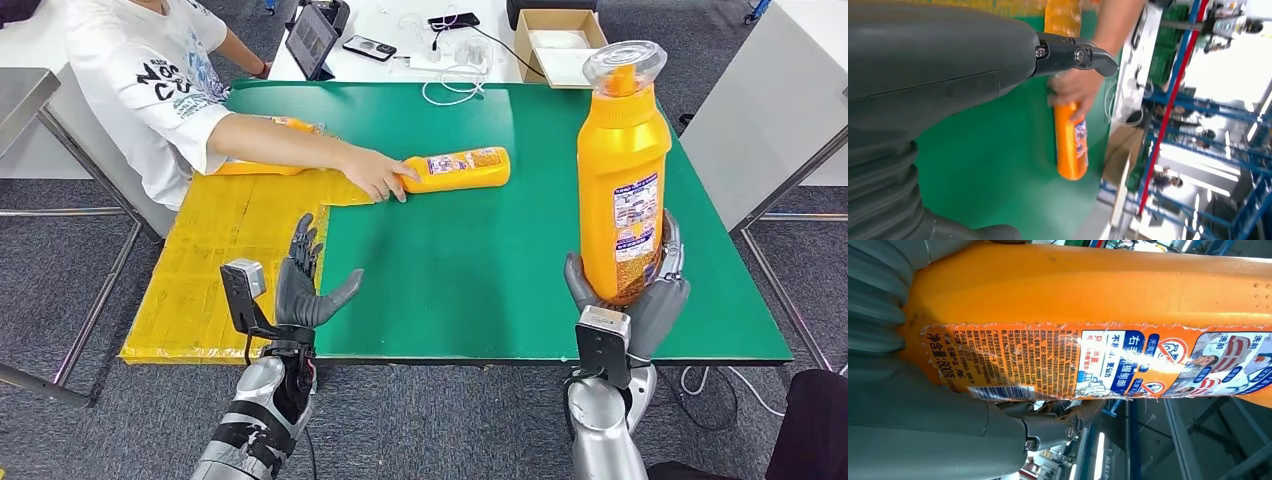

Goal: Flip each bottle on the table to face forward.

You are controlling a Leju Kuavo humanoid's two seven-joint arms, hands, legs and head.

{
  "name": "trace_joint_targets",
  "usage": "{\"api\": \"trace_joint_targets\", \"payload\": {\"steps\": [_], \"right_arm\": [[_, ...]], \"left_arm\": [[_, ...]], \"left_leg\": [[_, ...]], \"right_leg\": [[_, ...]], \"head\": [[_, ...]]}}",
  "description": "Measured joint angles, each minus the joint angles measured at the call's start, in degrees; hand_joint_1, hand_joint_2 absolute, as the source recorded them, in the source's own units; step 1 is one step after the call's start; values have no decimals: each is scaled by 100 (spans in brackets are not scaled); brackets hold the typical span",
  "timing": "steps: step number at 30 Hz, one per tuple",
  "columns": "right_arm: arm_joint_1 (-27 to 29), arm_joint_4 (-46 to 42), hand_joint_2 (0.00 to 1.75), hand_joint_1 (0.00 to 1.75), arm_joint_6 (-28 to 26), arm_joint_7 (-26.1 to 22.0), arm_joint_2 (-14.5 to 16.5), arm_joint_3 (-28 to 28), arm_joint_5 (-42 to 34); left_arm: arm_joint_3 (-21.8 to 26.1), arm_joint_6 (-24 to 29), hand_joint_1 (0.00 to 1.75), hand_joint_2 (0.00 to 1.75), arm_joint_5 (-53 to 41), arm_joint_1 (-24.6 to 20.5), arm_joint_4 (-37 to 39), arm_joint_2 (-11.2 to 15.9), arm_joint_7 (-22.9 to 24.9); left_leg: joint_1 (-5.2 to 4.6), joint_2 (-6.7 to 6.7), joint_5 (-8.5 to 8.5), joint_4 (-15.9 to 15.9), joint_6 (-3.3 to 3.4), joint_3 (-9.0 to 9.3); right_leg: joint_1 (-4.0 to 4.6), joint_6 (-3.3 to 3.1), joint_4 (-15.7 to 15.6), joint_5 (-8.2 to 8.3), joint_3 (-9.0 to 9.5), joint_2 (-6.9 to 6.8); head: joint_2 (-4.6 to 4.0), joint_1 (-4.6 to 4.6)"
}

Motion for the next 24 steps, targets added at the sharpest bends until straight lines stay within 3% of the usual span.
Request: {"api": "trace_joint_targets", "payload": {"steps": [5,10,16,24], "right_arm": [[29,255,175,175,525,-66,-27,282,460],[24,870,175,174,908,-74,-44,810,769],[-39,1674,175,175,1094,-54,-42,1408,999],[-185,2244,175,175,1229,78,18,1791,1060]], "left_arm": [[-216,-1040,0,175,692,36,-90,11,252],[-515,-1649,0,175,1074,104,-308,46,352],[-756,-1885,0,175,1276,116,-368,85,414],[-878,-2012,0,175,1347,116,-368,121,492]], "left_leg": [[0,1,-1,0,0,-3],[2,-1,-1,-2,0,-4],[2,-3,0,-2,0,-4],[2,-4,0,-2,0,-4]], "right_leg": [[0,0,0,0,-1,0],[3,0,0,-1,0,-1],[2,0,0,-1,0,-3],[2,0,0,-1,-1,-3]], "head": [[0,1],[0,2],[0,2],[0,2]]}}
